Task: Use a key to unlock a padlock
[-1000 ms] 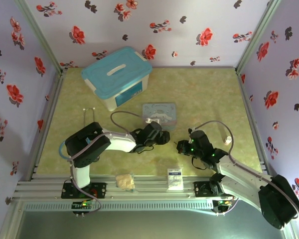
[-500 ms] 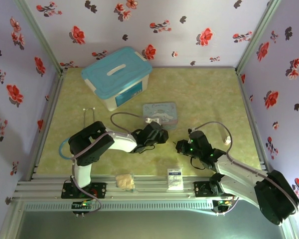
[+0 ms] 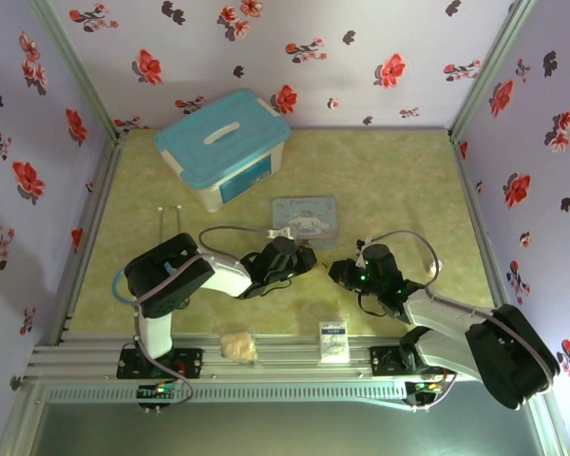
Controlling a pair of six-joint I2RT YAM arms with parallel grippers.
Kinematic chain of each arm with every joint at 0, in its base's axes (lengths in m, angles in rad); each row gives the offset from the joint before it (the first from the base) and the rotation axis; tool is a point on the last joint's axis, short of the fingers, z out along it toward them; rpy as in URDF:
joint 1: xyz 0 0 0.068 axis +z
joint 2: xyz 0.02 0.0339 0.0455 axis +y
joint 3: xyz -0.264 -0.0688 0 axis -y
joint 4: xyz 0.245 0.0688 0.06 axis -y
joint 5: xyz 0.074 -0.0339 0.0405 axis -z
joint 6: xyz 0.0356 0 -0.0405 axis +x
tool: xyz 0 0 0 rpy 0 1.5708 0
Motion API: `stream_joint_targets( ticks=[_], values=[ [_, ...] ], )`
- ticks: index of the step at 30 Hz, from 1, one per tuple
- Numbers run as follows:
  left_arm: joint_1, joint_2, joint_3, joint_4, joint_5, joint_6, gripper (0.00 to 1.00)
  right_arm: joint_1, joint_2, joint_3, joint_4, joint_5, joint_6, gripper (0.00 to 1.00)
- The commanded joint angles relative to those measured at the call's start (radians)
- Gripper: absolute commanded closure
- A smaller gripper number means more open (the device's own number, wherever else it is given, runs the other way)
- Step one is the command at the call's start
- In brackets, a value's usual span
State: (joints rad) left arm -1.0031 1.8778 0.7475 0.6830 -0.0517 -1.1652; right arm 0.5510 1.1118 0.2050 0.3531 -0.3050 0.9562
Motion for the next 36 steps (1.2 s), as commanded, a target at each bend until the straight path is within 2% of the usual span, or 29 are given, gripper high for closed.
stream_joint_targets(
  ticks=[1,7,12,17,22,36],
  values=[
    [0.011,-0.031,-0.014,0.061,0.009,-0.072,0.97,-0.020,0.041,-0.024,0.112,-0.089,0.036,1.00],
    [0.015,-0.015,-0.075,0.215,-0.015,-0.173,1.00,-0.048,0.085,-0.027,0.177,-0.192,0.045,1.00],
    [0.018,-0.016,-0.079,0.243,-0.022,-0.182,1.00,-0.076,0.087,-0.021,0.142,-0.246,0.020,1.00],
    [0.020,-0.009,-0.077,0.250,-0.022,-0.194,1.00,-0.119,0.163,-0.034,0.245,-0.319,0.046,1.00],
    [0.020,-0.012,-0.075,0.251,-0.021,-0.197,1.00,-0.131,0.252,-0.041,0.407,-0.341,0.087,1.00],
    [0.023,-0.025,-0.061,0.201,-0.023,-0.173,1.00,-0.146,0.280,-0.057,0.454,-0.343,0.072,1.00]
  ],
)
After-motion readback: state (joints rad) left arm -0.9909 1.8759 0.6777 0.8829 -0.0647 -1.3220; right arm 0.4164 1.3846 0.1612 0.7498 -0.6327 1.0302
